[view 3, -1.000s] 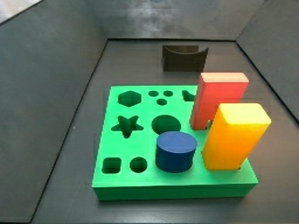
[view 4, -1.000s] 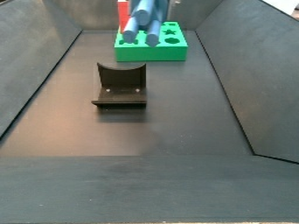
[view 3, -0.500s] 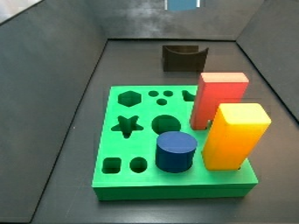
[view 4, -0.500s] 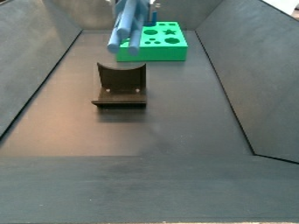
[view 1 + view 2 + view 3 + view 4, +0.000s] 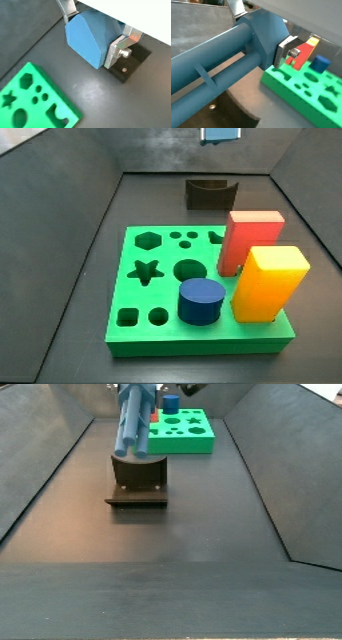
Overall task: Pick up the 3 prong object. Move up. Place the 3 prong object on the fixture. Regrasp the 3 prong object. Move to above the board. Insert the 3 prong object.
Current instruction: Place the 3 prong object on the fixture.
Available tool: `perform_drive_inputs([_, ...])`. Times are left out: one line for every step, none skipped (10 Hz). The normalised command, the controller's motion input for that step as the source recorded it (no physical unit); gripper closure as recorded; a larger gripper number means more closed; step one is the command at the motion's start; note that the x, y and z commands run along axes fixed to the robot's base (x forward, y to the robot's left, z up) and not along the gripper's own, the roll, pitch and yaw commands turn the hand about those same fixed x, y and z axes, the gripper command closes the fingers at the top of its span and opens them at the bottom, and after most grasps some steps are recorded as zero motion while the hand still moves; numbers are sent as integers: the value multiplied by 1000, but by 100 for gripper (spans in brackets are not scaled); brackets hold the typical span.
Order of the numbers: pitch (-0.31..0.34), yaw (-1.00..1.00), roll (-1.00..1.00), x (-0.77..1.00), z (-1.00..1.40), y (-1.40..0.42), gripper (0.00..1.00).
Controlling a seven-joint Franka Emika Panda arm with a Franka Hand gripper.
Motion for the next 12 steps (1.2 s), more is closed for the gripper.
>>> perform_drive_inputs([167, -64, -1000, 35, -5, 33, 100])
perform_drive_inputs([176, -85, -1000, 59, -17, 33, 100])
perform_drive_inputs([188, -112, -1000, 74, -18, 41, 100])
perform_drive_inputs([198, -172, -1000, 79, -14, 45, 100])
perform_drive_inputs([198, -205, -1000, 79, -15, 44, 100])
perform_drive_inputs([140, -224, -766, 76, -13, 43, 100])
perform_drive_inputs([107, -231, -639, 76, -15, 42, 100])
perform_drive_inputs([47, -225, -382, 73, -14, 44, 100])
perform_drive_inputs([-11, -207, -192, 69, -3, 31, 100])
perform_drive_inputs([-33, -211, -48, 82, -1000, 21, 100])
perform_drive_inputs([-51, -184, -33, 79, -1000, 22, 100])
perform_drive_inputs([-78, -149, -27, 97, -1000, 23, 100])
